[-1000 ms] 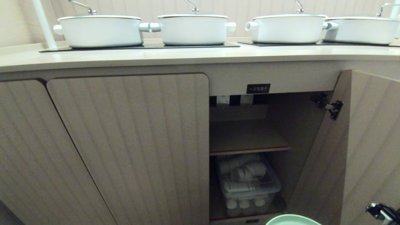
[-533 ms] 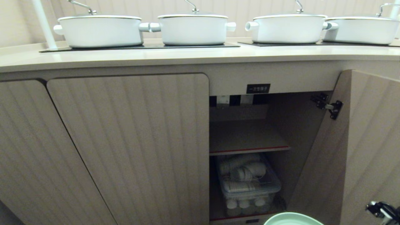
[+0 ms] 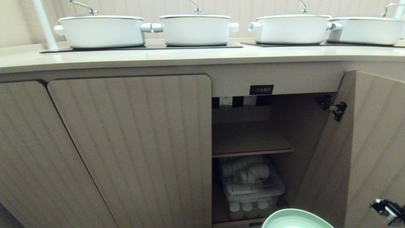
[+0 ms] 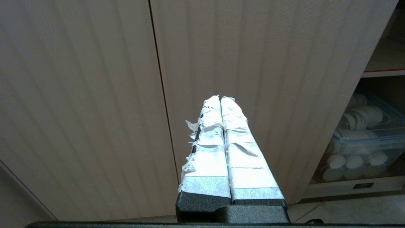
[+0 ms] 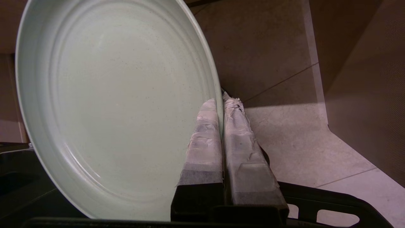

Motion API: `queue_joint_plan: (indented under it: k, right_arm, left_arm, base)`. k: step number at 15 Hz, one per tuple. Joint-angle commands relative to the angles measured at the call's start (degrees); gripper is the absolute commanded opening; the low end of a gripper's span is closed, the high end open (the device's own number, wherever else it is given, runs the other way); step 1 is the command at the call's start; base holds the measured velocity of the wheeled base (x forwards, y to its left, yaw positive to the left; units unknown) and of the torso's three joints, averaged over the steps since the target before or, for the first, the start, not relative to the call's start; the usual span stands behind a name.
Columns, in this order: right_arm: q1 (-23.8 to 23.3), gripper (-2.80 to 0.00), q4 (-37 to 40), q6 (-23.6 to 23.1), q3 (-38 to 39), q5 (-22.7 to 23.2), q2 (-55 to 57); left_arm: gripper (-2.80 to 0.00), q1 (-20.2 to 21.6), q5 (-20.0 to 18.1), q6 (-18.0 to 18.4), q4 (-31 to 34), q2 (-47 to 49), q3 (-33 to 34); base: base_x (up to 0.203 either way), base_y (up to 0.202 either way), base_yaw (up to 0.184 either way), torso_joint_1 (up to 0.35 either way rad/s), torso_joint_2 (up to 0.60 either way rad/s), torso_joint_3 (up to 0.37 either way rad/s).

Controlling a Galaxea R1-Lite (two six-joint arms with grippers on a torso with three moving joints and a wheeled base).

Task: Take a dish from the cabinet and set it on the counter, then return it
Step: Put it back into the cabinet

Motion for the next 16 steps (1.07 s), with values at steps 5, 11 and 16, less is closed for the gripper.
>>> queue_joint_plan:
  k: [5, 11, 16]
  right_arm:
    - [0.1, -2.80, 0.1, 0.2, -0.1, 0.1, 0.0]
    - [-0.1, -2.80, 0.6, 2.2, -1.5, 0.1, 0.1]
    - [-0.1, -2.80, 2.5, 3.8, -5.2, 0.3, 2.5]
  left_arm:
    - [-2.80, 0.0, 0.0, 0.0, 0.0, 0.0, 0.0]
    - [-2.80, 0.0, 0.0, 0.0, 0.0, 0.0, 0.0]
    - [-2.80, 0.0, 0.0, 0.0, 0.0, 0.0, 0.0]
  base:
    - [0.000, 0.000, 0.000, 0.000, 0.00, 0.000]
    - [0.000, 0.000, 0.000, 0.000, 0.00, 0.000]
    - [0.000, 0.000, 0.000, 0.000, 0.00, 0.000]
